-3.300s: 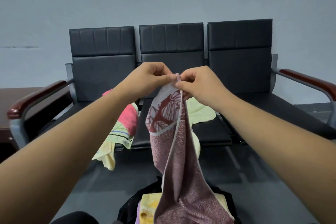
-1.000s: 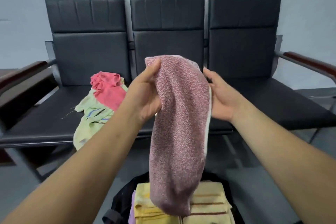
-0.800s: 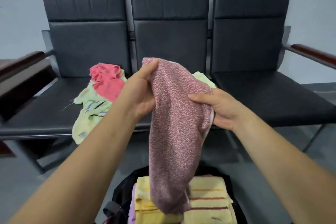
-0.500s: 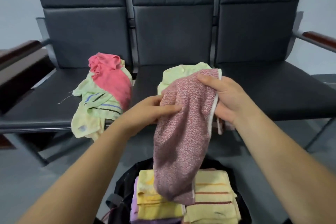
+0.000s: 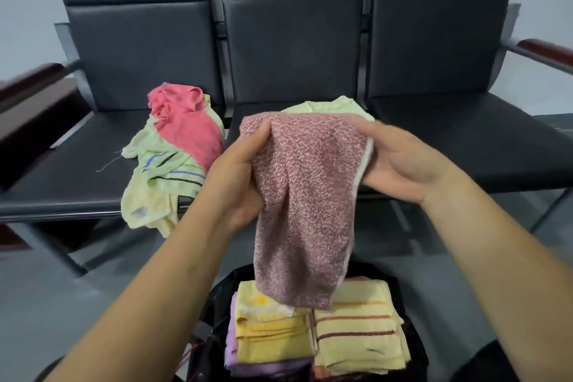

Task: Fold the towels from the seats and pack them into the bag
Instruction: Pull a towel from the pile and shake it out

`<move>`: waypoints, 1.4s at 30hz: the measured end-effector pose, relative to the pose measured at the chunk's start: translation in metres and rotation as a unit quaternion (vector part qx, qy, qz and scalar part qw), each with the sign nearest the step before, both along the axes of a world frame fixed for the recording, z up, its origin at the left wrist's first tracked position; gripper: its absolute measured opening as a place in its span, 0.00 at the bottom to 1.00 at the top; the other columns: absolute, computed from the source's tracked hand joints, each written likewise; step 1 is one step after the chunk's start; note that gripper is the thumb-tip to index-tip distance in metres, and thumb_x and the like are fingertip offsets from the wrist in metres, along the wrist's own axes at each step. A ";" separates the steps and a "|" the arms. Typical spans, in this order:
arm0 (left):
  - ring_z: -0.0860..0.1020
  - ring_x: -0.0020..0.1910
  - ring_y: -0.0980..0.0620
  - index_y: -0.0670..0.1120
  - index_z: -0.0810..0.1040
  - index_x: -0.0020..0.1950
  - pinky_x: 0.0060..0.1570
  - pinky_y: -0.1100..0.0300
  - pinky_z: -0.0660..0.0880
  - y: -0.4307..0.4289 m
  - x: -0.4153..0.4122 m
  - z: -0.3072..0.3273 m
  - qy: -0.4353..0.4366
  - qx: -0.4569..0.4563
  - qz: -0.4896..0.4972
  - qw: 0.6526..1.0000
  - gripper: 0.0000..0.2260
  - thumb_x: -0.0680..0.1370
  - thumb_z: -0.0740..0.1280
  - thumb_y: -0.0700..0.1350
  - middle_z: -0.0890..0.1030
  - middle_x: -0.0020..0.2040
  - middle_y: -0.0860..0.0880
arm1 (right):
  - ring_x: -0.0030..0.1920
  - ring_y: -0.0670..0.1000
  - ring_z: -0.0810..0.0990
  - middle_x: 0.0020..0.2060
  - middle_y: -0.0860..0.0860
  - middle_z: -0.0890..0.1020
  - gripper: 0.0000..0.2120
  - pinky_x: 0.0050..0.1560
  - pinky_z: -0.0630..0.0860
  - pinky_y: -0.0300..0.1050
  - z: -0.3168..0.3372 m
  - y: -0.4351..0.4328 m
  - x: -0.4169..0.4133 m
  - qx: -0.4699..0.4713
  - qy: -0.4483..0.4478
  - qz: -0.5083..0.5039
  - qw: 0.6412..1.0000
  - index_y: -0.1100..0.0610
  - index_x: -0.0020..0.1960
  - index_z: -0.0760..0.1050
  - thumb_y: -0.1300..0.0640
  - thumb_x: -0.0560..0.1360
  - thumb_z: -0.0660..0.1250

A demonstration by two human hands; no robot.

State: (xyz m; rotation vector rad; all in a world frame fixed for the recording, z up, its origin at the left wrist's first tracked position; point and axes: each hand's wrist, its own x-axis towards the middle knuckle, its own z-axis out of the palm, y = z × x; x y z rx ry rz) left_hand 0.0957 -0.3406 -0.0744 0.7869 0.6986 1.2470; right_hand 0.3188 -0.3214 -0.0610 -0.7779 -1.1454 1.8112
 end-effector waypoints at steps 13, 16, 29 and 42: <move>0.78 0.42 0.47 0.40 0.83 0.49 0.47 0.52 0.73 -0.004 -0.037 -0.002 0.251 0.072 0.091 0.961 0.12 0.83 0.65 0.48 0.82 0.44 0.43 | 0.58 0.59 0.83 0.57 0.61 0.84 0.21 0.59 0.81 0.52 0.000 -0.007 -0.012 0.000 -0.004 -0.047 0.999 0.67 0.65 0.77 0.59 0.75 0.70; 0.80 0.38 0.53 0.42 0.82 0.48 0.42 0.56 0.75 -0.002 -0.038 0.004 0.152 0.024 0.089 0.984 0.11 0.83 0.63 0.44 0.83 0.40 0.47 | 0.55 0.55 0.85 0.54 0.59 0.85 0.17 0.57 0.81 0.50 -0.001 -0.012 -0.011 0.023 -0.062 0.032 0.997 0.65 0.61 0.80 0.60 0.75 0.69; 0.75 0.40 0.50 0.36 0.82 0.55 0.40 0.58 0.77 0.011 -0.057 -0.007 0.260 0.054 0.051 0.963 0.12 0.83 0.63 0.43 0.77 0.45 0.41 | 0.53 0.55 0.86 0.52 0.57 0.87 0.13 0.54 0.83 0.49 -0.007 -0.001 -0.014 0.058 -0.127 -0.146 0.979 0.63 0.55 0.82 0.61 0.71 0.74; 0.81 0.37 0.59 0.40 0.82 0.53 0.37 0.69 0.76 0.014 -0.046 -0.009 0.188 0.119 0.095 0.970 0.07 0.78 0.67 0.34 0.85 0.39 0.51 | 0.52 0.55 0.86 0.50 0.57 0.87 0.06 0.58 0.82 0.54 -0.007 0.008 0.001 0.104 -0.178 -0.212 0.955 0.60 0.54 0.83 0.63 0.79 0.69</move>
